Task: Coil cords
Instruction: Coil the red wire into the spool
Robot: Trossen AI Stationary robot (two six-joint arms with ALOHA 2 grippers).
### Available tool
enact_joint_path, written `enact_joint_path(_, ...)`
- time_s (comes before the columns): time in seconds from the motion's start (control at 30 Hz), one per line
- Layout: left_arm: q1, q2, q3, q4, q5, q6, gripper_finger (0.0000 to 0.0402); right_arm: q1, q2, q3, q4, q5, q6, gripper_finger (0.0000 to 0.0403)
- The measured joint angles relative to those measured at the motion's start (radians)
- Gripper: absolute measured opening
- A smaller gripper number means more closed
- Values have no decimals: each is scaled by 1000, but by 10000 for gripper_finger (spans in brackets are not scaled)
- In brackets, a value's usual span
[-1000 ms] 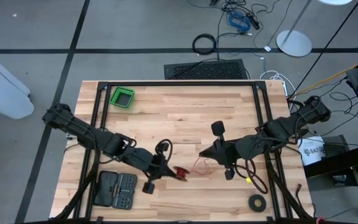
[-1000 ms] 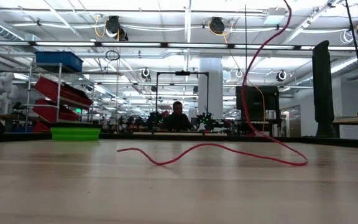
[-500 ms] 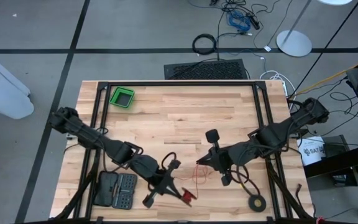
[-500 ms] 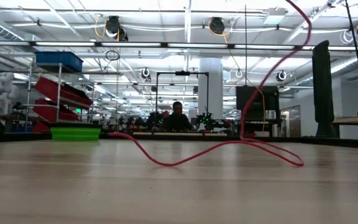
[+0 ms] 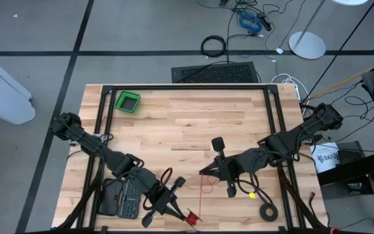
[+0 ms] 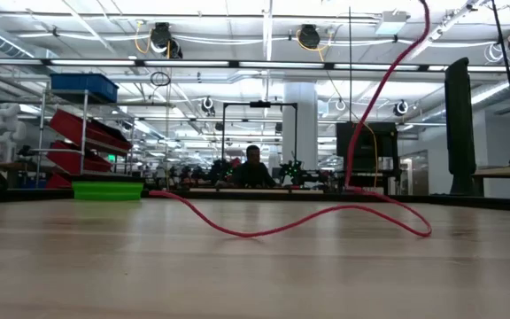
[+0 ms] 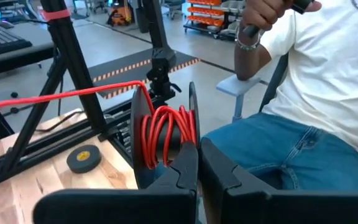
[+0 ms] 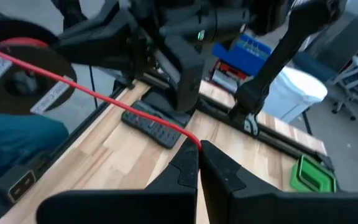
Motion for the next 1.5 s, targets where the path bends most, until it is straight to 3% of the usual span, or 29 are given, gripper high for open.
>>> enact_joint_path(0.2, 0, 0, 0, 45, 0, 6, 4, -34, 6, 0, 52, -9, -21, 0)
enact_joint_path(0.5, -2, 0, 0, 71, 20, 83, 4, -85, 101, 0, 183, -192, -49, 0)
enact_joint_path(0.87, -8, 0, 0, 75, 19, 132, 4, -95, 111, 0, 208, -399, -51, 0)
enact_joint_path(1.5, -5, 13, 1, 67, 107, 44, 4, -152, 103, 0, 143, -415, -49, 0)
